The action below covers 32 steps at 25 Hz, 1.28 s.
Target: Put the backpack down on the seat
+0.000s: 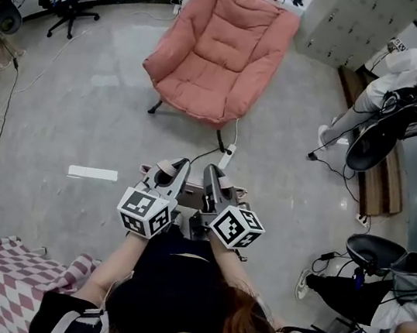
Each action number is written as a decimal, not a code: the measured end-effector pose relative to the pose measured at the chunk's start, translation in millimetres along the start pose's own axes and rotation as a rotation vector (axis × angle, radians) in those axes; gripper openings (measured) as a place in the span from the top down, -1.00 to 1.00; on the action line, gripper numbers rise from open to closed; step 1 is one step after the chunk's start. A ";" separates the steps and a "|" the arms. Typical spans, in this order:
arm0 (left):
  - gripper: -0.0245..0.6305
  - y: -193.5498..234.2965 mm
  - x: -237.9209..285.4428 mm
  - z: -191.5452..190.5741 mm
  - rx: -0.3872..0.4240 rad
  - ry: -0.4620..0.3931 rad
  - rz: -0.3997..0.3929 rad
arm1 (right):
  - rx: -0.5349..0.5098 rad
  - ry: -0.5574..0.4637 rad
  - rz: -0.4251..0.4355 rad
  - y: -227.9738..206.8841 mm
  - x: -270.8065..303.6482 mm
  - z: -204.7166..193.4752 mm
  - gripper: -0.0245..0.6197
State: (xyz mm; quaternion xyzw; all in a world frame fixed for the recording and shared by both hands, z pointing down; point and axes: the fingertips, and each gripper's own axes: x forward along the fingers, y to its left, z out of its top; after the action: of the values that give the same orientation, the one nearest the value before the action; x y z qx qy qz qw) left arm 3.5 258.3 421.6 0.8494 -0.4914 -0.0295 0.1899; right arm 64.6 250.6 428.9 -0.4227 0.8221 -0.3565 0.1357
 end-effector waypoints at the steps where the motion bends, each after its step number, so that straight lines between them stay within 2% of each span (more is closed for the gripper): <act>1: 0.87 4.9 1.8 2.0 -0.001 -0.001 -0.003 | -0.005 -0.002 0.000 0.6 5.6 0.3 0.82; 8: 0.87 34.0 12.4 9.0 0.001 0.006 -0.019 | -0.021 -0.005 -0.008 0.8 36.7 -3.2 0.82; 16: 0.87 62.1 16.2 13.6 -0.005 0.009 0.001 | -0.015 0.022 -0.004 2.4 64.2 -12.8 0.82; 26: 0.87 79.6 12.7 20.1 -0.047 -0.006 0.047 | -0.018 0.063 0.024 11.5 79.6 -18.9 0.82; 32: 0.87 82.7 18.1 21.1 -0.063 -0.013 0.048 | -0.017 0.080 0.038 7.5 87.1 -15.1 0.82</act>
State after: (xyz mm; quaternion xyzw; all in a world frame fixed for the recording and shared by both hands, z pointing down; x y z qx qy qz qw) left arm -60.2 200.0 433.5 0.8308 -0.5117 -0.0459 0.2142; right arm -0.6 191.7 441.1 -0.3936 0.8377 -0.3635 0.1059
